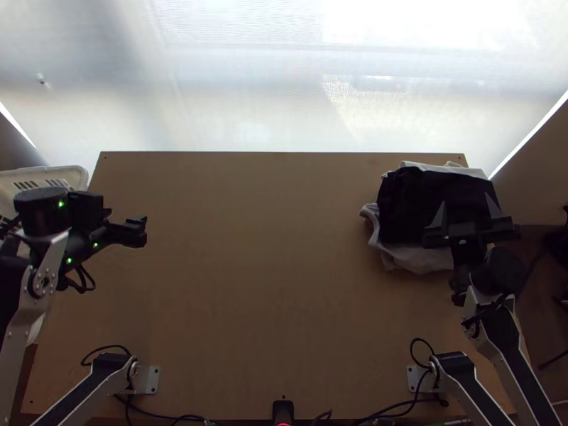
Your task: Fold the t-shirt
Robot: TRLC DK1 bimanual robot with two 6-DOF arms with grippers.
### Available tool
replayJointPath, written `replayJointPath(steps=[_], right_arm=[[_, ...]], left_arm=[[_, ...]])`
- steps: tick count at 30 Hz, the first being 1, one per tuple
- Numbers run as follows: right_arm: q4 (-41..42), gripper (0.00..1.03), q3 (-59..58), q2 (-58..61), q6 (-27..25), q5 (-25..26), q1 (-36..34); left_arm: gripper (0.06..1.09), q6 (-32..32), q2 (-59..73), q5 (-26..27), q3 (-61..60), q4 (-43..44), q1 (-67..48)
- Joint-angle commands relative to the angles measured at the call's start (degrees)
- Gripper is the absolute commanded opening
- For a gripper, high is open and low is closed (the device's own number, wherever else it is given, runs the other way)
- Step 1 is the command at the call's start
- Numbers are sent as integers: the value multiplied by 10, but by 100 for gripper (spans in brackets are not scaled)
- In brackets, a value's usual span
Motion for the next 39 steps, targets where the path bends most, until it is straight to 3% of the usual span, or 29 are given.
replayJointPath(steps=[1,8,14,19,24,30,34,39], right_arm=[[31,98,-65,-63,-12,76,45],[47,98,-164,-132,-14,123,107],[38,98,-230,-202,-27,133,123],[-64,98,-233,-271,-15,133,139],[-120,98,-235,-297,18,131,140],[-211,98,-235,-318,110,123,135],[-217,98,-235,-317,117,112,126],[-232,98,-236,-313,123,62,128]], left_arm=[[104,-4,-137,-71,-148,137,-16],[104,34,-282,-98,-315,275,-17],[104,85,-348,-98,-422,317,-16],[104,98,-389,-98,-478,362,-19],[104,119,-414,-97,-535,418,-19],[104,122,-441,-97,-572,445,-19],[104,130,-470,-95,-608,453,-20],[104,133,-524,-93,-629,453,-22]])
